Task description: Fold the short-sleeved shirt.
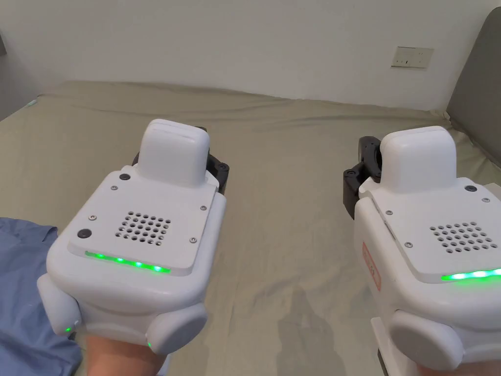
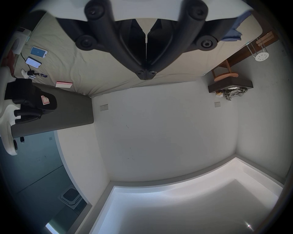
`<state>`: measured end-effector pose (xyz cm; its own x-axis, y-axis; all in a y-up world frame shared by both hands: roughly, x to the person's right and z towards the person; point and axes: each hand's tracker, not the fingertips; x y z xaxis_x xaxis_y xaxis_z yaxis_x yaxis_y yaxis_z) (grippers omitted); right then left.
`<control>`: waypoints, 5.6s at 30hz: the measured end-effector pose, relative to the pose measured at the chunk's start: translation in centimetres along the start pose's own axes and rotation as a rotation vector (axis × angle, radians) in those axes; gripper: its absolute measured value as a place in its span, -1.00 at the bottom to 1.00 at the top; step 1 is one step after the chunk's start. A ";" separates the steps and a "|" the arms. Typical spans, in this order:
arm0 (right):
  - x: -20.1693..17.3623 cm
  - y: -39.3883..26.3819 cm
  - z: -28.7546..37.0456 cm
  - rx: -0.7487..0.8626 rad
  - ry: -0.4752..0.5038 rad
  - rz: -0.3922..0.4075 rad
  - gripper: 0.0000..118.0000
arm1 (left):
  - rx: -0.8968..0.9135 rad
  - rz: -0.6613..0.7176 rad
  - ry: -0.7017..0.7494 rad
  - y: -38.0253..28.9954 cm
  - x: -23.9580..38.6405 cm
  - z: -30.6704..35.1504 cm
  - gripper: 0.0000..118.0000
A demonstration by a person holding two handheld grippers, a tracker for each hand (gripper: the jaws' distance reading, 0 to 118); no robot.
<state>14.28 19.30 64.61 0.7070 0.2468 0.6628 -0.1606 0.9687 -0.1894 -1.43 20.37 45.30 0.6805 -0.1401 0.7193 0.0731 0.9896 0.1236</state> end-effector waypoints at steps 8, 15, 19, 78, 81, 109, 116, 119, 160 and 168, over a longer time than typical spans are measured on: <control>0.2 -0.3 -0.3 -0.001 0.027 -0.014 -0.98 | -0.032 0.005 0.045 -0.5 -1.2 0.4 -1.00; -2.7 0.3 -1.1 0.027 0.130 -0.027 -0.98 | -0.060 -0.023 0.200 -0.3 -5.5 3.1 -1.00; -6.0 0.9 -1.6 0.055 0.264 -0.047 -0.98 | -0.081 -0.060 0.317 -0.4 -8.7 6.0 -1.00; -20.5 -5.0 -12.5 -0.281 0.442 0.104 -0.68 | -1.034 0.351 0.389 -36.6 -32.1 -10.9 0.68; -20.4 -4.5 -12.0 -0.267 0.479 0.093 -0.98 | -0.973 0.373 0.295 -35.5 -31.2 -10.9 -0.42; -3.9 -0.7 -1.8 -0.075 0.176 -0.029 -0.98 | 0.053 0.293 0.032 3.1 -26.6 -0.6 -1.00; 1.3 -0.7 0.8 -0.062 0.049 -0.066 -0.98 | 0.111 0.105 -0.222 12.8 -18.1 -6.0 -1.00; 3.3 -1.2 1.9 -0.068 -0.008 -0.072 -0.98 | 0.051 0.020 -0.314 12.7 -12.7 -9.2 -1.00; 6.6 -2.4 -2.1 -0.106 -0.043 -0.026 -0.98 | -0.084 0.143 0.003 -0.7 -6.8 -5.9 0.16; 1.8 -0.4 -1.2 -0.029 0.023 0.006 -0.98 | -0.011 0.026 0.157 -0.1 -6.6 0.6 -1.00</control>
<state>16.46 19.32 65.03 0.7220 0.2512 0.6446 -0.1449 0.9660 -0.2142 -6.43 21.17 40.94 0.7880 -0.1085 0.6060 0.0611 0.9933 0.0984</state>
